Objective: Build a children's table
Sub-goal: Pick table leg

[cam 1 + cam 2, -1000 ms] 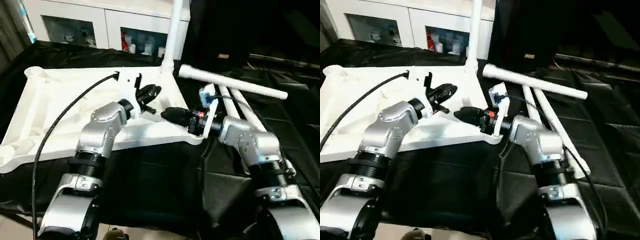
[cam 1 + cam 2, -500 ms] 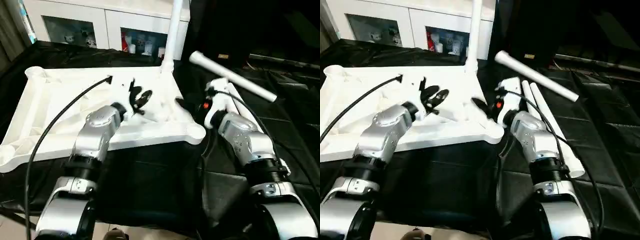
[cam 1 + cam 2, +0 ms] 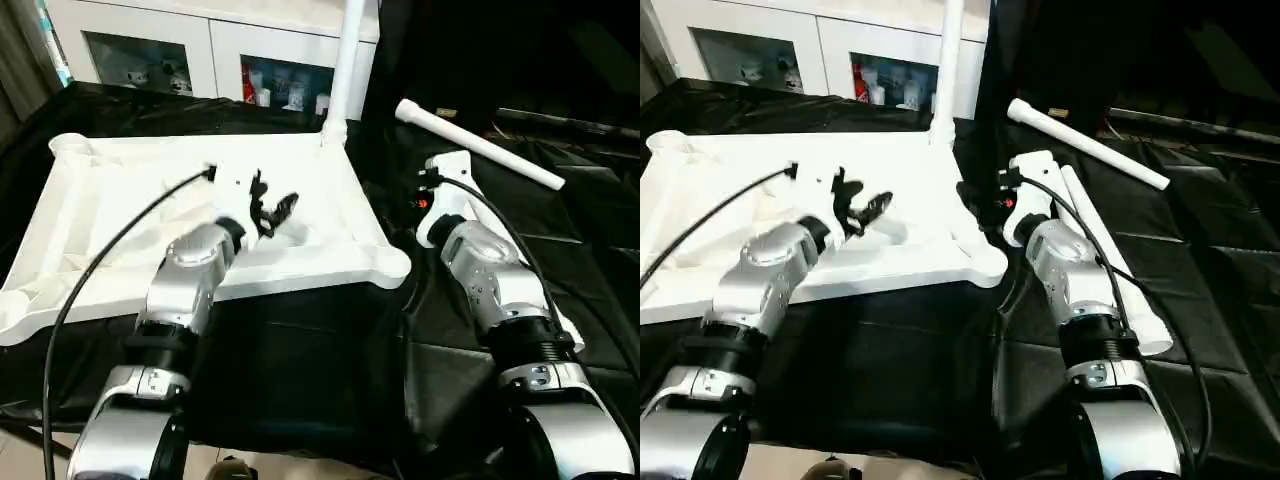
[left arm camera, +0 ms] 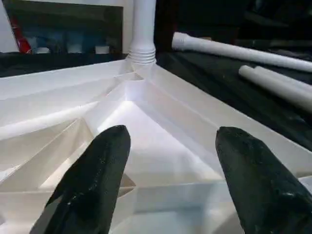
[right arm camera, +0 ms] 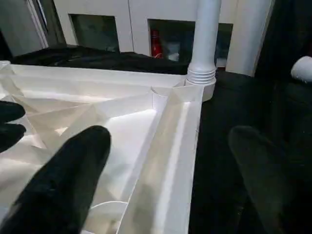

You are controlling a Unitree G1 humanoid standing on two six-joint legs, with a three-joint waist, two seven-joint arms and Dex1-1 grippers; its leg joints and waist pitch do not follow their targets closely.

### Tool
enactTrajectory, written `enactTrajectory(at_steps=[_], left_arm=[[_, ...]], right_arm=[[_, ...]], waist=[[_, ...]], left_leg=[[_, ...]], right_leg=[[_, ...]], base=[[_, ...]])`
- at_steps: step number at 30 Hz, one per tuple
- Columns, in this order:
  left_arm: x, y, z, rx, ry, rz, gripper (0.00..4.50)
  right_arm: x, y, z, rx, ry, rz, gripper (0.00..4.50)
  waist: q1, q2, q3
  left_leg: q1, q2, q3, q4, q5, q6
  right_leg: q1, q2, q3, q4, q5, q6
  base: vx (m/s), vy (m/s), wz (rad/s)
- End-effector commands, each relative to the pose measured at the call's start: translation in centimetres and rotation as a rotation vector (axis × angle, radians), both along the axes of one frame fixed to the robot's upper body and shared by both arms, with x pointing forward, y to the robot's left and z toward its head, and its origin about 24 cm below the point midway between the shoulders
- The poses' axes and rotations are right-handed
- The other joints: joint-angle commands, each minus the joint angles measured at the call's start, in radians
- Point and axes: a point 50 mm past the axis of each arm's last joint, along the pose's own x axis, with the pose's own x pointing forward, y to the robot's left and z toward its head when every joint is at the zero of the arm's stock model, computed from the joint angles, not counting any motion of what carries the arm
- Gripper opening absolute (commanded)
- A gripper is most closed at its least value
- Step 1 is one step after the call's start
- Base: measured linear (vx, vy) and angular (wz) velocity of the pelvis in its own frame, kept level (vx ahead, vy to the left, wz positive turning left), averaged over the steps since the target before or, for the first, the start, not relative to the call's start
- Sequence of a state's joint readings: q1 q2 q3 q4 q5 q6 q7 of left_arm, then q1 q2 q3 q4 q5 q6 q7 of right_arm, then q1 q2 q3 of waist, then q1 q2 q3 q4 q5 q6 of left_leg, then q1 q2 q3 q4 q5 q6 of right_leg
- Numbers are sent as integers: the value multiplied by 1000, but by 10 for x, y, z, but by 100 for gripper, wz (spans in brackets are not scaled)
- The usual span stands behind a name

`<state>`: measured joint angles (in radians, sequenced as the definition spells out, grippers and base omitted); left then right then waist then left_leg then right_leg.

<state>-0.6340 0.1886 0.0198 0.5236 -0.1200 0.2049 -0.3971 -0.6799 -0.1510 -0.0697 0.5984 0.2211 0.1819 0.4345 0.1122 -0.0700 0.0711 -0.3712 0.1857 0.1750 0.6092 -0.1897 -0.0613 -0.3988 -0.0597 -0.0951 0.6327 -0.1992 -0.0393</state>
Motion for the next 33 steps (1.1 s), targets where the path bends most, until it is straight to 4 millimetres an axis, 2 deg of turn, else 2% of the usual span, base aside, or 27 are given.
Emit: enactTrajectory(at_steps=[1,3,4,7,8,13,14,16,18,19,21,23,25,28,30,33], left_arm=[[-1,-5,3,23,-27,-22,358],[-1,-5,2,39,-37,-18,368],[-1,-5,2,47,-43,-13,390],[-2,-6,2,54,-63,26,406],[-2,-6,1,66,-60,34,431],[-8,-15,1,117,-96,-82,431],[-9,-17,3,143,-124,-109,431],[-8,-20,7,155,-164,-125,431],[-5,-19,11,145,-157,-119,431],[-2,-18,15,128,-137,-120,431],[0,-17,18,113,-113,-142,431],[-5,-21,19,112,-81,-260,431],[-7,-22,19,122,-77,-299,431],[-23,-31,14,169,-47,-527,431],[-31,-34,12,173,-25,-613,431],[-41,-37,11,180,15,-714,431]], right_arm=[[3,-3,6,-12,-27,-19,447],[3,-3,6,-22,-27,-22,450],[3,-3,6,-28,-27,-24,450],[4,-11,1,-119,-6,-108,450],[5,-16,0,-150,4,-144,450],[9,-49,-4,-344,141,-299,450],[10,-57,-2,-313,205,-288,450],[12,-66,1,-257,255,-283,450],[12,-75,0,-275,295,-316,450],[12,-83,-3,-301,345,-338,450],[11,-90,-5,-325,396,-359,450],[8,-93,-12,-319,502,-337,450],[6,-94,-15,-343,536,-328,450],[-2,-100,-28,-396,646,-310,450],[-4,-103,-34,-437,665,-329,450],[-9,-109,-44,-446,712,-353,450]], waist=[[-2,10,-82],[-2,10,-82],[-2,10,-82],[-3,7,-82],[-4,7,-82],[-2,0,-82],[-1,3,-83],[-2,0,-81],[-2,1,-82],[-6,-3,-83],[-5,-2,-82],[-5,-7,-84],[-7,-5,-85],[-7,-3,-84],[-5,-3,-81],[-4,3,-79]], left_leg=[[17,55,-16,-69,-64,16],[16,55,-16,-69,-66,15],[17,55,-16,-69,-67,14],[16,56,-16,-69,-50,9],[16,54,-16,-69,-47,8],[16,48,-13,-68,-43,0],[17,48,-13,-67,-45,0],[13,47,-12,-67,-73,7],[13,49,-13,-66,-65,4],[14,48,-13,-65,-55,3],[14,45,-10,-63,-47,3],[10,44,-11,-62,-32,10],[10,46,-11,-60,-17,18],[11,50,-11,-61,-15,24],[13,51,-8,-62,-37,7],[15,53,-7,-64,-58,-11]], right_leg=[[62,-103,70,-64,-43,-185],[62,-103,71,-65,-45,-183],[62,-104,71,-65,-46,-182],[62,-102,70,-62,-35,-182],[62,-101,70,-62,-34,-181],[63,-96,70,-63,-59,-163],[63,-96,70,-64,-59,-162],[65,-97,72,-70,-82,-147],[64,-98,70,-67,-75,-149],[65,-97,68,-64,-66,-159],[63,-95,69,-65,-61,-173],[68,-99,69,-60,-54,-180],[66,-98,68,-58,-32,-191],[64,-102,67,-57,-32,-208],[61,-102,68,-60,-60,-210],[60,-103,69,-64,-90,-206]], base=[[0,0,0],[0,0,0],[0,0,0],[0,0,0],[0,0,0],[0,0,0],[0,0,0],[0,0,0],[0,0,0],[0,0,0],[0,0,0],[0,0,0],[0,0,0],[0,0,0],[0,0,0],[0,0,0]])
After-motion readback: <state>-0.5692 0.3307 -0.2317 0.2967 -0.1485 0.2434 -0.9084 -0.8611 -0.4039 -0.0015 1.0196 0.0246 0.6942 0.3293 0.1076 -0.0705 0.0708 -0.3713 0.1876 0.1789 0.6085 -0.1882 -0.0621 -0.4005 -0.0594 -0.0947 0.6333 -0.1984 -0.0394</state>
